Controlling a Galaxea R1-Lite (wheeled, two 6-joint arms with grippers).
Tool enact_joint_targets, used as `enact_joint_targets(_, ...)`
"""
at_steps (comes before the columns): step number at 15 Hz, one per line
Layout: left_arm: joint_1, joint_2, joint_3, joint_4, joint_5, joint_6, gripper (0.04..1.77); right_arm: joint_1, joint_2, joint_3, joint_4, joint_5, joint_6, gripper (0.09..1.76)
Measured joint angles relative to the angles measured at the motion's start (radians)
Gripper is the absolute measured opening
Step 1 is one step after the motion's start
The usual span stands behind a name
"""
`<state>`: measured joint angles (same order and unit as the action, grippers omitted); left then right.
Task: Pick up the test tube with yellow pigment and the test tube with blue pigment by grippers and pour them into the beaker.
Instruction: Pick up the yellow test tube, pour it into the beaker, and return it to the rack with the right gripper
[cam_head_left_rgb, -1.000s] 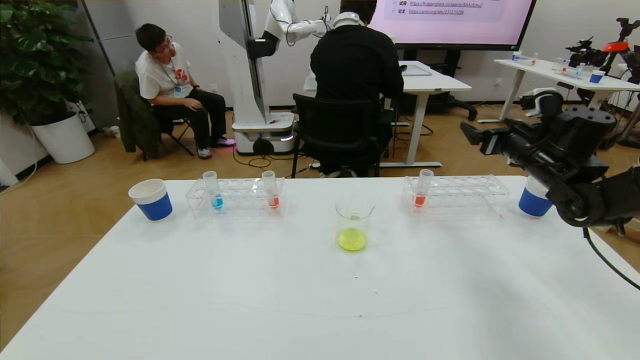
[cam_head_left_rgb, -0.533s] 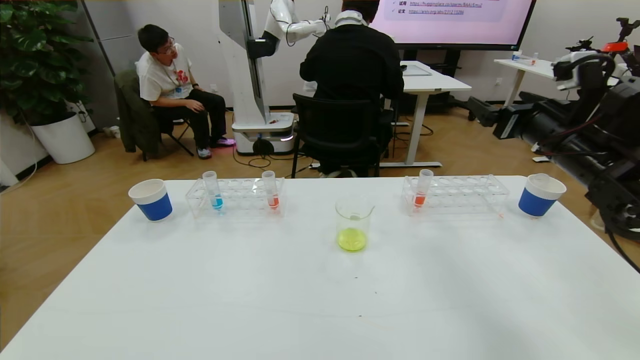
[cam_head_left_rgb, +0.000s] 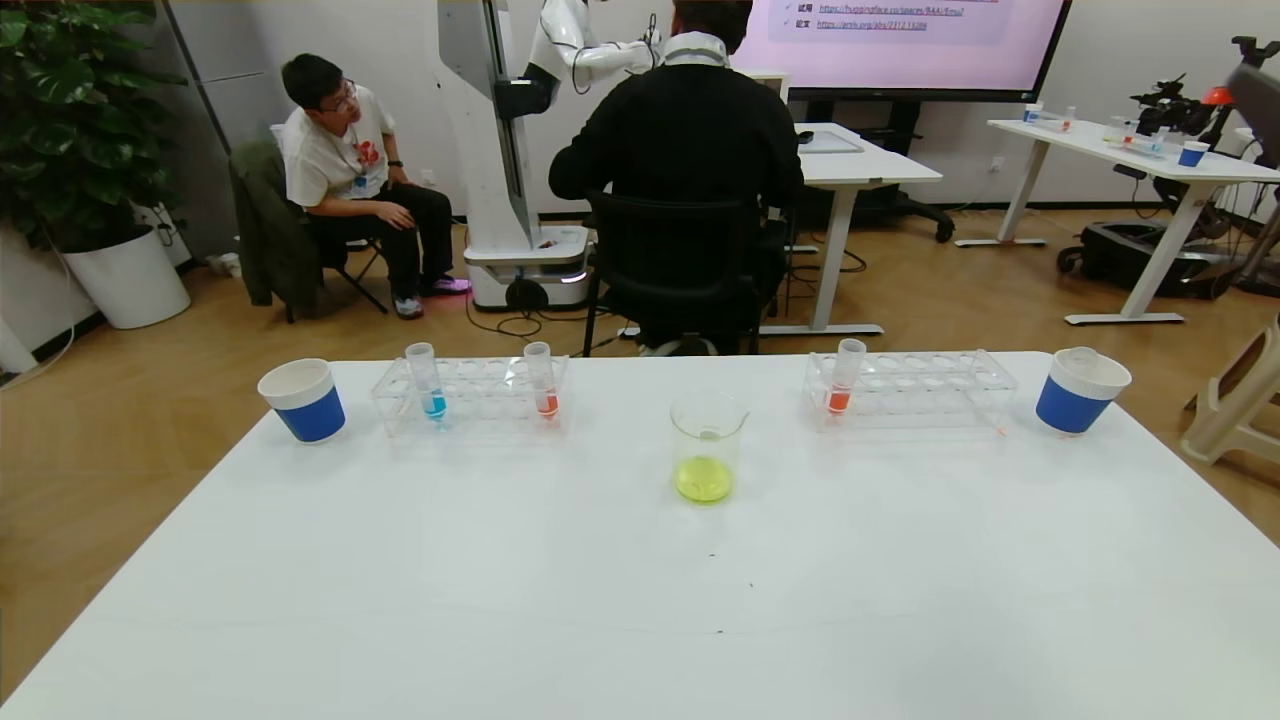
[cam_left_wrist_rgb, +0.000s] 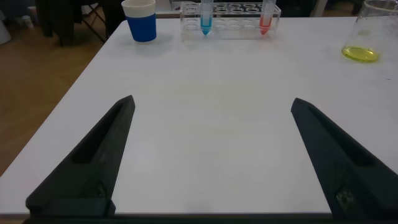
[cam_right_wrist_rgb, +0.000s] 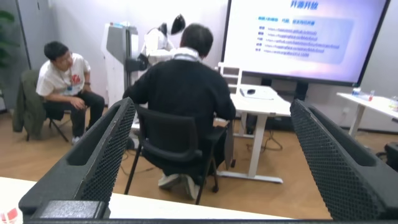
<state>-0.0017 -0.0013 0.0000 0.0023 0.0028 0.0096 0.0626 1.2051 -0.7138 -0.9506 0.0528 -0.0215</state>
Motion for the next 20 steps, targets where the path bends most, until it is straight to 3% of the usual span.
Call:
enact_joint_targets(6,0.000,0.000,0.000,0.000,0.000,0.000,1.75,-0.017,-0.539,0.056,0.418,0.011,-0.005,1.74)
enact_joint_targets(11,0.000,0.000,0.000,0.000,0.000,0.000,1.75,-0.024,-0.891,0.076,0.789,0.016,-0.069,1.74)
enact_joint_targets(16,0.000,0.000,0.000,0.000,0.000,-0.001,1.75,-0.044,-1.098,0.197,0.829,0.012,-0.081,1.74)
enact_joint_targets(20,0.000,0.000,0.000,0.000,0.000,0.000,1.75,-0.050,-1.189,0.396,0.811,0.009,-0.084,1.74)
